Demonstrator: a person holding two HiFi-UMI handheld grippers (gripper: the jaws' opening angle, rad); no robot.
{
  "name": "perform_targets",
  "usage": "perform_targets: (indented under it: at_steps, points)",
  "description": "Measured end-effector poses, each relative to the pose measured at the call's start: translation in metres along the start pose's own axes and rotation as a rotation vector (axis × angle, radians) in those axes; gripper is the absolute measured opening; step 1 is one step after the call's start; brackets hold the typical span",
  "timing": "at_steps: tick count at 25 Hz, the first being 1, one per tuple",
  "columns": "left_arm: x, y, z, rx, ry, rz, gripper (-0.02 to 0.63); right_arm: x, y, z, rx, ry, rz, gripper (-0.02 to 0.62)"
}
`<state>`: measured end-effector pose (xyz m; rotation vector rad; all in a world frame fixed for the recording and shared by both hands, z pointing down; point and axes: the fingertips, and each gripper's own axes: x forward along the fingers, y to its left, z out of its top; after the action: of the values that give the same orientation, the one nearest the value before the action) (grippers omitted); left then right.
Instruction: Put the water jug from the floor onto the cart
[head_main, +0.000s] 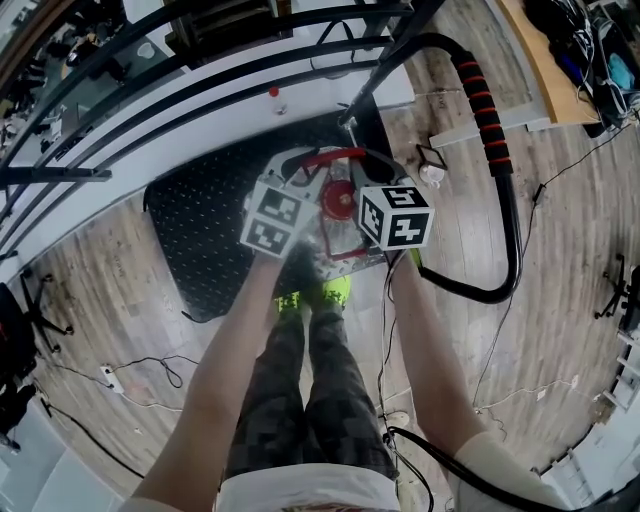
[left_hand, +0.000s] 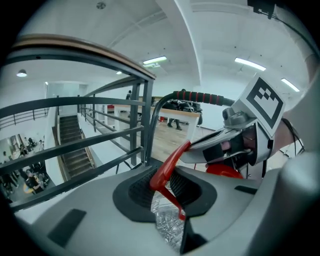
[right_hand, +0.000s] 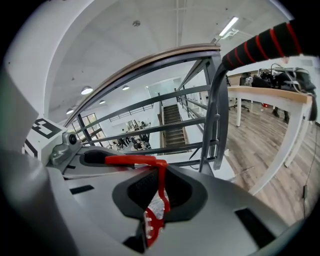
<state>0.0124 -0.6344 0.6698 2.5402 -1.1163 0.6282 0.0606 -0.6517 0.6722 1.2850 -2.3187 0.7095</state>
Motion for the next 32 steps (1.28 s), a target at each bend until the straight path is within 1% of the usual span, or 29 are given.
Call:
perform_targets:
  at_steps: [4,8,9,10,11,13,16,21,26,27,29,30,32]
  points:
    - [-0.003,-0.005,0.001,0.029,0.016,-0.003,0.063,-0.005,0.000,-0.002,-0.011,0.014,-0.016,0.037]
    - [-0.007,-0.004,-0.001,0.035,0.034,0.004,0.070,-0.009,0.003,-0.005,-0.013,0.026,0.003,0.042]
    - [-0.009,-0.004,-0.002,0.038,0.038,0.004,0.077,-0.010,0.004,-0.005,-0.007,0.027,0.010,0.077]
    - [-0.010,-0.003,-0.001,0.043,0.041,0.004,0.090,-0.010,0.004,-0.005,0.001,0.029,0.016,0.151]
    - [-0.011,-0.003,-0.001,0.046,0.043,0.005,0.105,-0.010,0.004,-0.005,0.006,0.031,0.018,0.164]
    - [-0.014,-0.002,0.002,0.053,0.036,0.017,0.127,-0.013,0.002,-0.005,0.006,0.030,0.011,0.164]
    - [-0.021,0.000,0.008,0.058,0.017,0.044,0.143,-0.019,0.002,-0.003,0.001,0.019,0.000,0.164]
    - [-0.034,-0.002,0.019,0.079,-0.002,0.056,0.143,-0.031,0.010,0.003,-0.015,-0.003,-0.008,0.164]
    - [-0.049,-0.003,0.042,0.114,-0.062,0.082,0.138,-0.047,0.016,0.016,-0.076,-0.035,-0.038,0.161]
    - [-0.052,-0.004,0.047,0.119,-0.077,0.085,0.128,-0.051,0.018,0.018,-0.089,-0.042,-0.040,0.153]
    - [-0.060,-0.007,0.057,0.126,-0.110,0.086,0.048,-0.060,0.023,0.024,-0.106,-0.069,-0.043,0.118]
    - [-0.064,-0.009,0.062,0.130,-0.126,0.084,0.026,-0.065,0.026,0.029,-0.108,-0.091,-0.039,0.087]
    - [-0.071,-0.013,0.071,0.134,-0.152,0.076,0.014,-0.075,0.034,0.040,-0.106,-0.141,-0.018,0.043]
